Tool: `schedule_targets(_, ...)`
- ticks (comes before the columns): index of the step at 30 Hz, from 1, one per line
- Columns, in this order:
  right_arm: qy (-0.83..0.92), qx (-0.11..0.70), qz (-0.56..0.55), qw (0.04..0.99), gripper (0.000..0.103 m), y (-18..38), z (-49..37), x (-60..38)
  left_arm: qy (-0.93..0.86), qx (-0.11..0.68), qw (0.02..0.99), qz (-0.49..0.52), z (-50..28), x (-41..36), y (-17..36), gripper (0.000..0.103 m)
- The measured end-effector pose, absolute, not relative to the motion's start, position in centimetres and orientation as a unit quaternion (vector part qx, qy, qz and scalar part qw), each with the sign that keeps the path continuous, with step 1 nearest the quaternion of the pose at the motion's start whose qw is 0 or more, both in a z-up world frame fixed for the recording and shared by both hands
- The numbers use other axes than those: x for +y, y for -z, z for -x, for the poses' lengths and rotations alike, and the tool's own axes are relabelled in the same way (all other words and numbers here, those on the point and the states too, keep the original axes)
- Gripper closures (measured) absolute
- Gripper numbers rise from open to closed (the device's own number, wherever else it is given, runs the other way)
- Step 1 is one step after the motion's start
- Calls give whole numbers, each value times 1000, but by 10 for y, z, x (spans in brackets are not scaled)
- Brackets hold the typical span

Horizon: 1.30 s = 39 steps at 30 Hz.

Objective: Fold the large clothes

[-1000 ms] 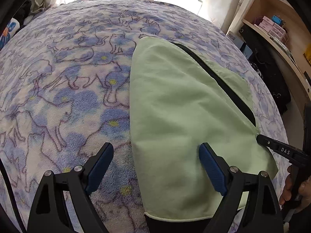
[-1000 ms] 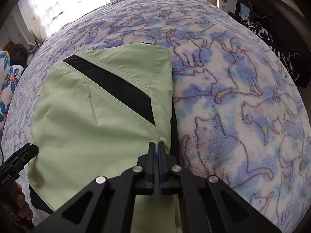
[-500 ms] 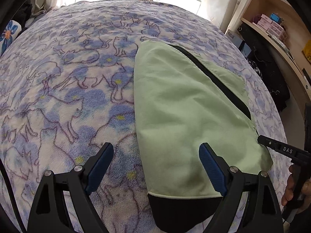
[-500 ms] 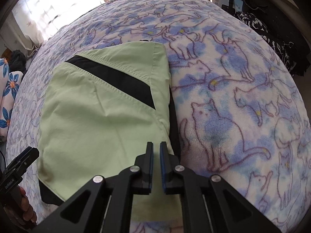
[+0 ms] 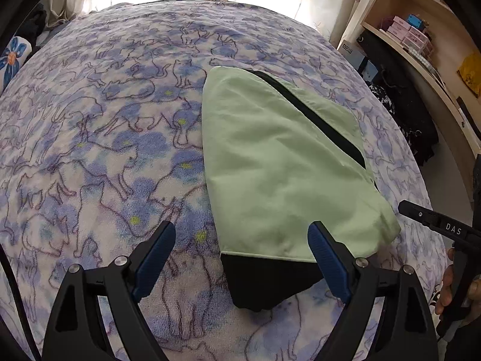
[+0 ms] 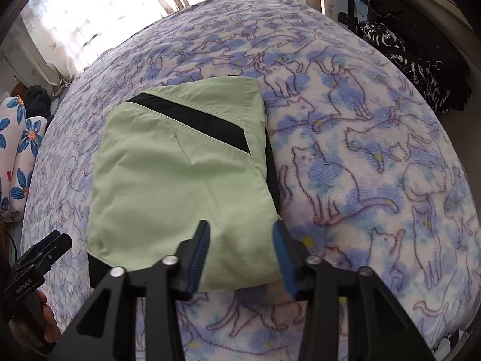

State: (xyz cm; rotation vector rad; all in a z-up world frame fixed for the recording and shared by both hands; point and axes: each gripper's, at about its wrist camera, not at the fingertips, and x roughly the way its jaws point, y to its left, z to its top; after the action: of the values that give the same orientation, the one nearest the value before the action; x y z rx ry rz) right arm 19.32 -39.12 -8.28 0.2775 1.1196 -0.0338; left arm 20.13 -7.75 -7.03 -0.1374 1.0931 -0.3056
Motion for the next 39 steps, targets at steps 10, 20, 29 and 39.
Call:
schedule_targets(10,-13,514,-139,846,53,71,-201,-416,196,548,808,89,-211,-80,75,15)
schedule_targets(20,-63,552,-216,803,53,118,-239,-450,232,582,765,147,-244,-84,119,15)
schedule_targets(29,-106,577,-253,769,52,169,-267,-453,237,594,753,158,-262,-93,156,14)
schedule_targets(39,-200,560,-284,752,49,190,-294,-425,257,586,752,157,-278,-113,172,4)
